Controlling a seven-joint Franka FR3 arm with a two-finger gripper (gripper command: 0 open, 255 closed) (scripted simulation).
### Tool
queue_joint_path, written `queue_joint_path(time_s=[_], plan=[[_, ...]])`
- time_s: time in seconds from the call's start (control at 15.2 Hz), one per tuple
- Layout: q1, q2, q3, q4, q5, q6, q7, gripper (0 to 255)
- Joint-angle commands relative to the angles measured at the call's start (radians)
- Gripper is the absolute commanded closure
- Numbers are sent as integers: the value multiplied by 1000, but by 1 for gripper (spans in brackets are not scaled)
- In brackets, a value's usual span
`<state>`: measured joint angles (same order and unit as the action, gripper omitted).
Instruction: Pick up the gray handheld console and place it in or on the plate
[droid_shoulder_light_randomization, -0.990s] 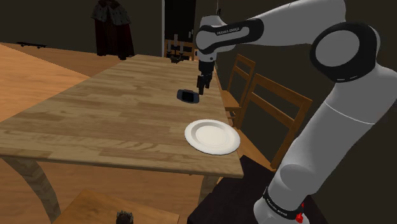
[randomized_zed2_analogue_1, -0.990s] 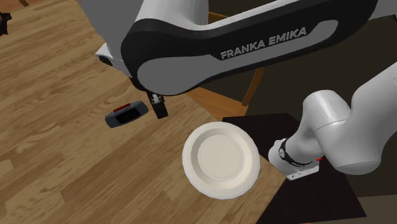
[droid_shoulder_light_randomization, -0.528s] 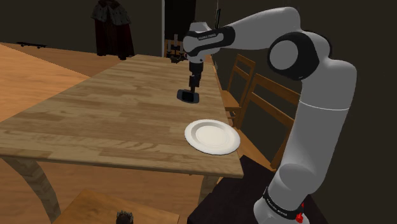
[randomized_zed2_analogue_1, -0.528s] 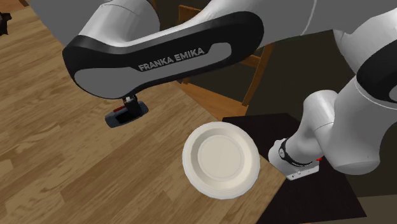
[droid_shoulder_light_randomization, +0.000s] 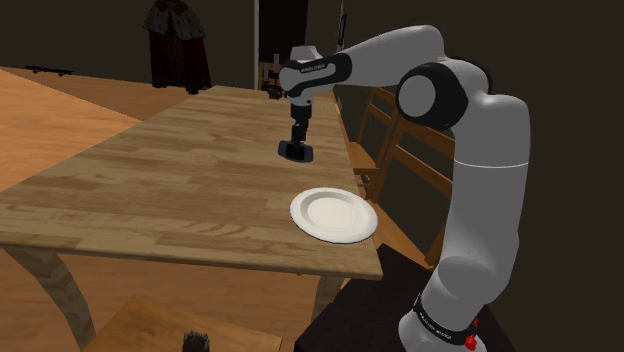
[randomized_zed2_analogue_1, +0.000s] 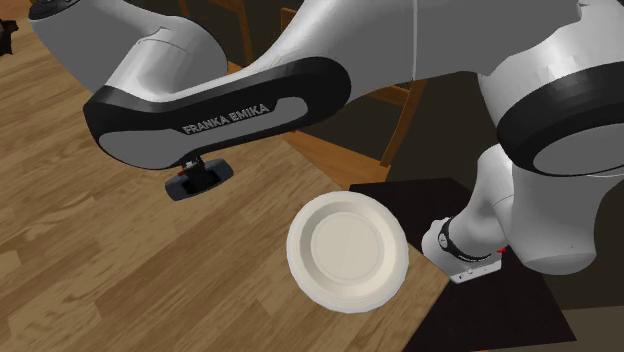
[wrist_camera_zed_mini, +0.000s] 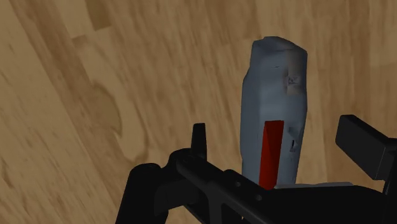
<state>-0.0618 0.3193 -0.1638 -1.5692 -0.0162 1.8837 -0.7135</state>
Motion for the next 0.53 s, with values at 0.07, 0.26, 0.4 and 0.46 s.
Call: queue_joint_path(time_s=[0.07,0.26,0.4,0.46], plan=[[-2,11,0,-32,2,44,-2,0],[-2,11,0,-32,2,44,-2,0],[-2,11,0,-32,2,44,-2,0],[-2,11,0,-32,2,44,-2,0]])
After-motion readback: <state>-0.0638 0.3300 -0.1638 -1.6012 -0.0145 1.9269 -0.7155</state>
